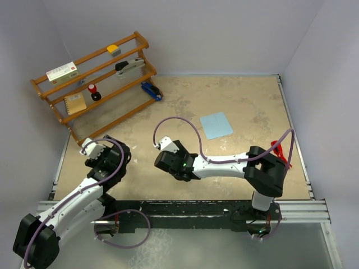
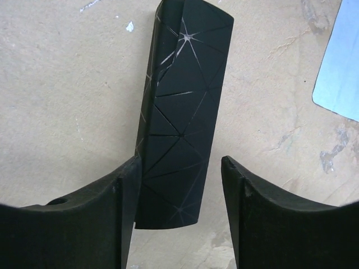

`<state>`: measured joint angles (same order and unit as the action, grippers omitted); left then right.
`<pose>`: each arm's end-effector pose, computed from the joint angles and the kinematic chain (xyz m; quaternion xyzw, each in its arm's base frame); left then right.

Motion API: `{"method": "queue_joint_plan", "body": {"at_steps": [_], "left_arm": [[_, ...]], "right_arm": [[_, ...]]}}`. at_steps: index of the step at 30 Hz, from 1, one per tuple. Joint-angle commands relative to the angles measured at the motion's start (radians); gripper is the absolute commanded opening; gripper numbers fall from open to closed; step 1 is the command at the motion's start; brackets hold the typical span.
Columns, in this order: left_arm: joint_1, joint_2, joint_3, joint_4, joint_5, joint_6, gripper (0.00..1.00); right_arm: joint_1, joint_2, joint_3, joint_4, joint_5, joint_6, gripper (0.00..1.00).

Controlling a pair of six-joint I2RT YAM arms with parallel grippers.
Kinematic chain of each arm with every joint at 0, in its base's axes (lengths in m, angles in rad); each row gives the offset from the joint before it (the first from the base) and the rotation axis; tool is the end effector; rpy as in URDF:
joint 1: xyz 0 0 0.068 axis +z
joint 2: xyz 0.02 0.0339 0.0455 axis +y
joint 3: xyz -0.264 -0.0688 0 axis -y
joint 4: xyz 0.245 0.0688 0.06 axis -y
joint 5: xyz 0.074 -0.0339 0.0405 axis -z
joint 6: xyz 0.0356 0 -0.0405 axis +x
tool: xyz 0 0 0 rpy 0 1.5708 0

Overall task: Organize the sunglasses
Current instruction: Open the sunglasses case at the center of the board.

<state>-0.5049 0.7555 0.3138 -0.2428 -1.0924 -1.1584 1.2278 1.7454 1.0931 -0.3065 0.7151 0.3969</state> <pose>0.1422 -0.0425 0.1869 -0.4587 0.6596 0.0453 0.5936 0.1414 0.3264 0.1899 -0.2641 0.8598 -0.0247 0.4363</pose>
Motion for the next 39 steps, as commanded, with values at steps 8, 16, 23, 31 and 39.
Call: {"method": "queue_joint_plan", "body": {"at_steps": [8,16,23,31,39], "left_arm": [[0.005,-0.003,-0.015,0.038,-0.008,0.017,0.97],[0.005,-0.008,-0.018,0.038,-0.005,0.017,0.97],[0.005,-0.009,-0.013,0.04,0.001,0.018,0.97],[0.005,-0.006,-0.009,0.037,0.01,0.023,0.97],[0.005,-0.006,-0.006,0.034,0.017,0.02,0.97]], "right_arm": [[0.011,0.026,0.045,-0.053,0.045,0.001,0.53],[0.014,0.023,0.048,-0.068,0.067,0.015,0.34],[0.014,-0.007,0.039,-0.085,0.082,0.027,0.26],[0.013,-0.034,0.026,-0.096,0.121,0.031,0.23],[-0.015,-0.052,0.021,-0.118,0.163,0.038,0.25]]}}
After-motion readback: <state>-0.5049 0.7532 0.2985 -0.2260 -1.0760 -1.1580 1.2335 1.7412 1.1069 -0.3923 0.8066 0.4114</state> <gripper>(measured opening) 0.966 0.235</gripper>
